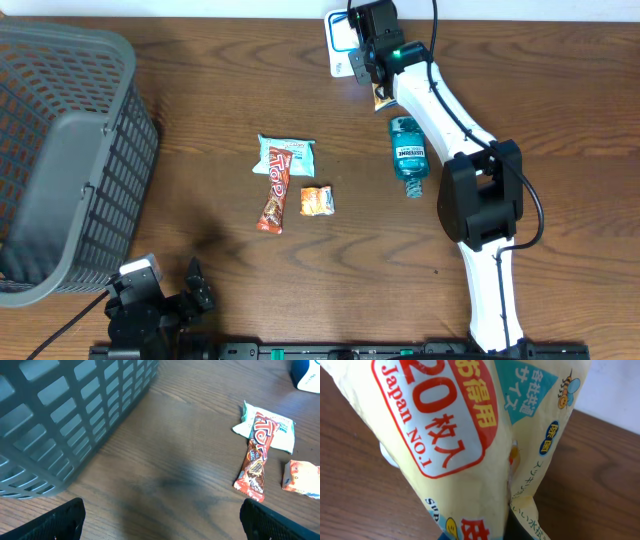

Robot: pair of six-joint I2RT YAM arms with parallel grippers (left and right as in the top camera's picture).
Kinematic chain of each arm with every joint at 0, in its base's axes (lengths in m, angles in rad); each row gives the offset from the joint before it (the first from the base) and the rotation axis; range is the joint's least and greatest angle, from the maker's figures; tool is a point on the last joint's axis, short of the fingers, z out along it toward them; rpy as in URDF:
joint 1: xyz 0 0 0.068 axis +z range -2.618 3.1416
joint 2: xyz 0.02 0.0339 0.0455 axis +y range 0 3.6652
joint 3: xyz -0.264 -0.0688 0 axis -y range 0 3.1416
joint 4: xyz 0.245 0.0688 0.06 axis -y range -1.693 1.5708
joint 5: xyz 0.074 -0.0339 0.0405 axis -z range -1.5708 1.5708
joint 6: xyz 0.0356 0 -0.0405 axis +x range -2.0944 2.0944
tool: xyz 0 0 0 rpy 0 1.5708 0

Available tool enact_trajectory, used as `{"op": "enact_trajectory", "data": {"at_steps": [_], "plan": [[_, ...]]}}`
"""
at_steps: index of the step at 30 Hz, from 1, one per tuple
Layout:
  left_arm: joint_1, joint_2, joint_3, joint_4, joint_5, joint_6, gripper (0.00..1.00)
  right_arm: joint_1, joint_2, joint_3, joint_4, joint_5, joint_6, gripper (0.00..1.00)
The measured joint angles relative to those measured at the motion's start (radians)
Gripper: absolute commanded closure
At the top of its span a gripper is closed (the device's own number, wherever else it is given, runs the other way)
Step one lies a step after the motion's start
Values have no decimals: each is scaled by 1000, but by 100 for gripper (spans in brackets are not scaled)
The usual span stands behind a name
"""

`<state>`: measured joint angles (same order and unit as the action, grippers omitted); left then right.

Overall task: Scan the item barcode
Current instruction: 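Lift the snack bag and hold it up to the white scanner, then carry the snack bag right and drop it at the table edge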

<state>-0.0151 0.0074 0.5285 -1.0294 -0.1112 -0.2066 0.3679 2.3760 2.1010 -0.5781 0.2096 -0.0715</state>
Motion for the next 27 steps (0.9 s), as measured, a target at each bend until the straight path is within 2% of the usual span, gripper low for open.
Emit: {"op": "enact_trajectory", "data": {"at_steps": [3,10,14,19,23,27], "plan": [[0,0,0,0,0,0,1,-3,0,7,-43,2,22,99],[0,0,0,0,0,0,1,-45,0,212,-400,6,98,99],[0,0,0,0,0,0,1,-117,-24,314,-587,25,151,99],[0,0,0,0,0,0,1,-241,-62,325,-724,138,222,99],[0,0,0,0,0,0,1,-370,-64,303,-747,248,278,99],[0,0,0,0,0,0,1,-483,-66,215,-692,293,308,99]]}}
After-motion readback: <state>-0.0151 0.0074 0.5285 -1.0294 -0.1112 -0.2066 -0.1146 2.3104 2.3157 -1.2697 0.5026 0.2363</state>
